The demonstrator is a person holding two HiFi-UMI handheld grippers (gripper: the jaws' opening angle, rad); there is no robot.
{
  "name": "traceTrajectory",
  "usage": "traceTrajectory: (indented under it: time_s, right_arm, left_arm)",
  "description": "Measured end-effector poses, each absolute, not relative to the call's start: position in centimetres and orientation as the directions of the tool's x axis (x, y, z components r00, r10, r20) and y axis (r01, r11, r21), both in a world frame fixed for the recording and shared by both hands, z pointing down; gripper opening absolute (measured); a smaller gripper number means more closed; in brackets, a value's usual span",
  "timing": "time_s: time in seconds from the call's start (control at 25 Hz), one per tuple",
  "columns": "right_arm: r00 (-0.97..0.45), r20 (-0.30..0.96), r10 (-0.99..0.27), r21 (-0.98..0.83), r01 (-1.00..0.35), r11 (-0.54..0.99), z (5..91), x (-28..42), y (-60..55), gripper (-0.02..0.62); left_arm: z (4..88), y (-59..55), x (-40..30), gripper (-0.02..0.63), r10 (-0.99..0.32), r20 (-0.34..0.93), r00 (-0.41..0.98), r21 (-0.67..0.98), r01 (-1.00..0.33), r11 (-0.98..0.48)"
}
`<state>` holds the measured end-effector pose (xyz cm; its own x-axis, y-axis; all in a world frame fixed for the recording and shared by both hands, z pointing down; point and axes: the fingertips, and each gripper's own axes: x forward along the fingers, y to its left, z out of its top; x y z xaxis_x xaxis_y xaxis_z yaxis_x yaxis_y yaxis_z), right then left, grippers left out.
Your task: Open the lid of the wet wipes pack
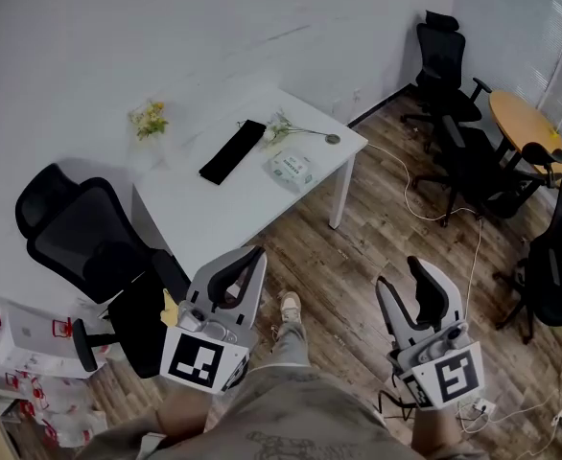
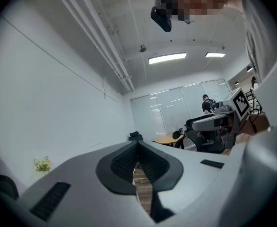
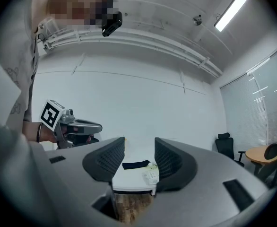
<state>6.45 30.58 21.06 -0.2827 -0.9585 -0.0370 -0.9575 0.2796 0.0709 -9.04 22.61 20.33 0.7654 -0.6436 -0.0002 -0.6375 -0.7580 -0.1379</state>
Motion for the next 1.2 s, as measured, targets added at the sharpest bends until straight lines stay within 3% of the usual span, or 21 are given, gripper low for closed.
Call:
traceTrajectory:
  time_s: [0.64,1.2]
  right_arm:
    - [-0.32,0.092,-0.943,0.062,-0.943,0.326,24.8,8.5,12.7,0.196]
    - [-0.406,0.29,-0.867,0.03,-0.901,0.432,31.0,6.9,-6.8,0.206]
  left_arm:
    - [24.3,5.8,-6.1,0.02,-0.636,0.089,0.766,-0.142,-0.623,-0.769]
    - [29.3,-12.2,-4.2,0.02,-0.61,0.217,0.762,-0.071,-0.611,-0.789]
